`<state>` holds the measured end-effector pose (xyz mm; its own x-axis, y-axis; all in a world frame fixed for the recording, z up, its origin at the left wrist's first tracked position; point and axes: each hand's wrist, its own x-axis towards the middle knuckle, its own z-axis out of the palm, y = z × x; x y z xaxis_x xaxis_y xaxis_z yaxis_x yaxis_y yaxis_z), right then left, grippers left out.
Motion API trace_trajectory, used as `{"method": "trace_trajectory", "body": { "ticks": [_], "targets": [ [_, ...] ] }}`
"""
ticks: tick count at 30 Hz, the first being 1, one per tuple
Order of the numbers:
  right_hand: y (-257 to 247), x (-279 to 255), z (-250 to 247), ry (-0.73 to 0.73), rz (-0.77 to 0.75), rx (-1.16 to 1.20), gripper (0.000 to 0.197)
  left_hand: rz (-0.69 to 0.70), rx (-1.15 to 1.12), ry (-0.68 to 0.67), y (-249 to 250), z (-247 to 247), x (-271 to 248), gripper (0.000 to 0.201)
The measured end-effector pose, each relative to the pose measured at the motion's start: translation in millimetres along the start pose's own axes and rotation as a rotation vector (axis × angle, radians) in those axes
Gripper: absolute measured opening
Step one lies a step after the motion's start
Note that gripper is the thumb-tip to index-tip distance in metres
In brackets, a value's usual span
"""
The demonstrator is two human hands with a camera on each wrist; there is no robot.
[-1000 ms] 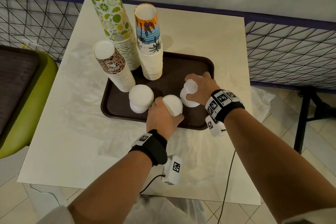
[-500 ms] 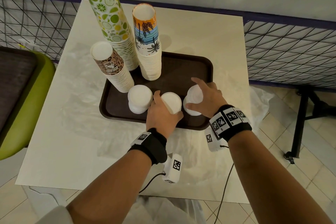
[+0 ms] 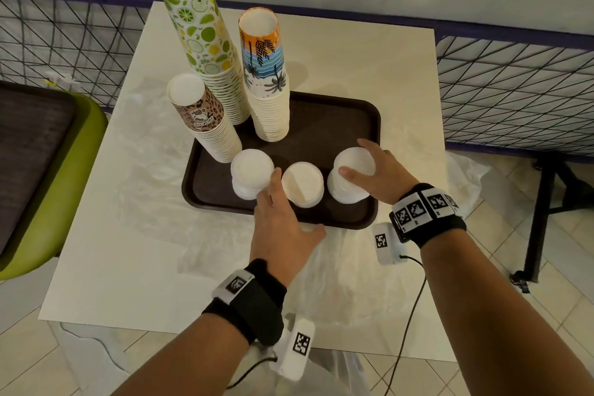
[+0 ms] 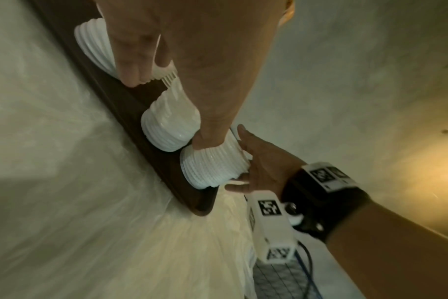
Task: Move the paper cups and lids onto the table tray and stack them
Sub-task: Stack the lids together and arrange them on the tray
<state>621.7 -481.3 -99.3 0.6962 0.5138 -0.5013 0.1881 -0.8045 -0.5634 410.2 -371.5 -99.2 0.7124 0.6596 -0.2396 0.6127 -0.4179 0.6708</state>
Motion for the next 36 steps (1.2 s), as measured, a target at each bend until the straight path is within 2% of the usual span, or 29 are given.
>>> {"method": "trace_trajectory", "body": {
  "ticks": [3,5,7,10,14,16,19,22,26,30,33,36],
  "targets": [
    [1.7,2.8,-0.8,0.039,0.027,0.074,0.074,0.164,0.042,0.118,4.6,-2.3,-24.9,0.078],
    [1.9,4.9,-0.7,0.048,0.033,0.087,0.07,0.215,-0.08,0.009,11.7,3.4,-34.9,0.048],
    [1.9,6.4,-0.2,0.043,0.028,0.059,0.067,0.131,-0.213,-0.152,19.1,17.9,-33.3,0.032],
    [4.1,6.9,-0.3,0.013,0.024,0.003,0.065,-0.092,-0.435,-0.253,31.5,47.5,-15.0,0.047],
    [7.5,3.7,-1.9,0.009,-0.01,-0.036,0.063,-0.321,-0.713,-0.248,42.2,73.8,7.7,0.087],
    [9.7,1.2,-0.3,0.0,-0.02,-0.04,0.063,-0.421,-0.816,-0.244,44.7,80.7,13.2,0.098],
    [14.3,-2.4,6.1,-0.022,-0.022,-0.009,0.06,-0.46,-0.839,-0.217,48.1,82.9,16.5,0.097],
    [15.8,-4.9,9.1,-0.021,-0.015,0.027,0.055,-0.427,-0.796,-0.192,50.9,80.2,16.6,0.087],
    [16.3,-7.9,12.6,-0.023,-0.005,0.096,0.056,-0.442,-0.781,-0.219,55.2,78.1,14.5,0.1],
    [17.7,-14.9,19.3,0.007,-0.006,0.177,0.058,-0.435,-0.76,-0.235,56.7,77.5,12.6,0.095],
    [23.1,-19.4,19.6,0.032,-0.001,0.257,0.054,-0.417,-0.724,-0.23,57.8,74.2,14.5,0.083],
    [30.0,-22.6,18.7,0.026,0.01,0.294,0.053,-0.42,-0.682,-0.192,56.4,74.2,21.0,0.057]
  ]
}}
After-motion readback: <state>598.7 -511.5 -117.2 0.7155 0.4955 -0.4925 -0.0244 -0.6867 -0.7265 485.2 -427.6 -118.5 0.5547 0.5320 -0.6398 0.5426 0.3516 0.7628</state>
